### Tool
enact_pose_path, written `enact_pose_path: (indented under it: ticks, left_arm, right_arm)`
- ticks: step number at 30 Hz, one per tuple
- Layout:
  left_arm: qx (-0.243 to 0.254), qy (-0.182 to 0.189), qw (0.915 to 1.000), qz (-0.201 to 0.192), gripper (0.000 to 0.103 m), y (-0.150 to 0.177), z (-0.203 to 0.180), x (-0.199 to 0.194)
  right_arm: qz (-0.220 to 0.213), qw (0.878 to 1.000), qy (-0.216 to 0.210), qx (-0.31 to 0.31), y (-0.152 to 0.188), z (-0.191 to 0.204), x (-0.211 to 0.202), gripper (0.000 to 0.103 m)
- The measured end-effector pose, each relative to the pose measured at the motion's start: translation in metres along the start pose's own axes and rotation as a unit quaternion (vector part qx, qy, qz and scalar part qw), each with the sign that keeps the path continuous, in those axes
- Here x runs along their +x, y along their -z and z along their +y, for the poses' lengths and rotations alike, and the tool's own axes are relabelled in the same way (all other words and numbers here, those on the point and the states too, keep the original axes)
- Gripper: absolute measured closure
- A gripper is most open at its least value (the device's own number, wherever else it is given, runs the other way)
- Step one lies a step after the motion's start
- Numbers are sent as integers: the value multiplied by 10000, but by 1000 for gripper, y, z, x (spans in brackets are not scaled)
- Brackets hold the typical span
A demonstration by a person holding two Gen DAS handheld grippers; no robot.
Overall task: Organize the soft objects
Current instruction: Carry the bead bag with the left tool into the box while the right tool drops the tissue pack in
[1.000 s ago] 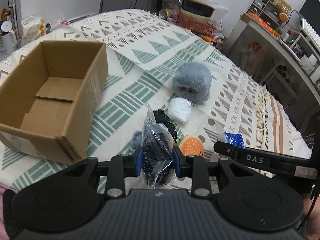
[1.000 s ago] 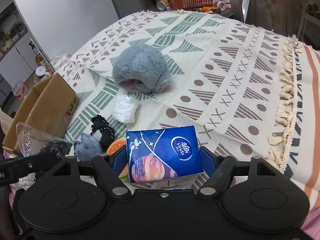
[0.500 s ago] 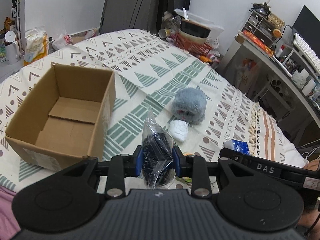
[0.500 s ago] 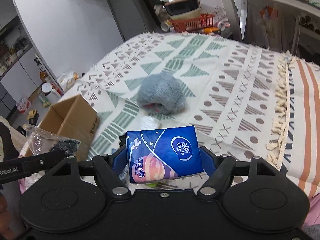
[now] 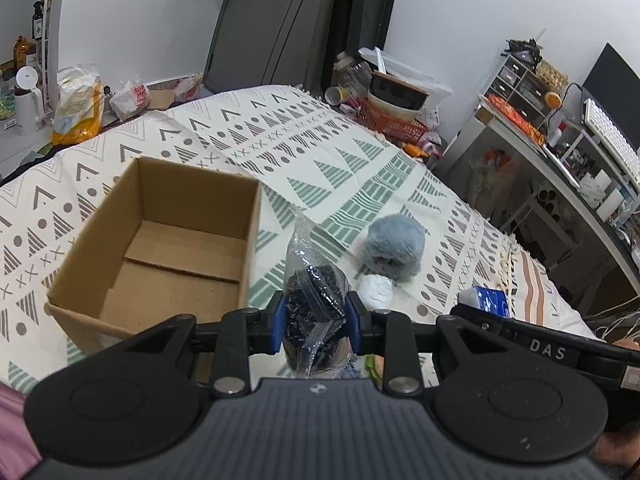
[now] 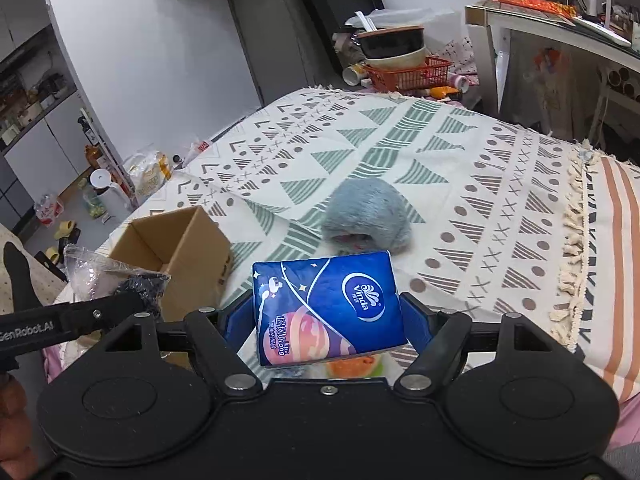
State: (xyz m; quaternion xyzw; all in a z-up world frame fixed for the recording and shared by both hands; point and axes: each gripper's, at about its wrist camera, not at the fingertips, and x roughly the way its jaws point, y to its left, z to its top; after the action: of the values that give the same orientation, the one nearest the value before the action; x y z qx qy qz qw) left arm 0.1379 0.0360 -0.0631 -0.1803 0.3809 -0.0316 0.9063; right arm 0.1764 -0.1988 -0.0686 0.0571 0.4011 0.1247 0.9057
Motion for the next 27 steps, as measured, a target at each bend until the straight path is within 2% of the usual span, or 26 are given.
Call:
enact_pose_path:
  ticks: [12, 27]
  left_arm:
    - [49, 7, 9998, -177, 73, -34, 46, 7]
    - [-536, 51, 9985, 94, 73, -26, 128, 29]
  right_arm:
    - [20, 9997, -52, -257, -12, 58, 7, 31]
    - [183, 9981, -250, -536, -29, 135, 39, 30]
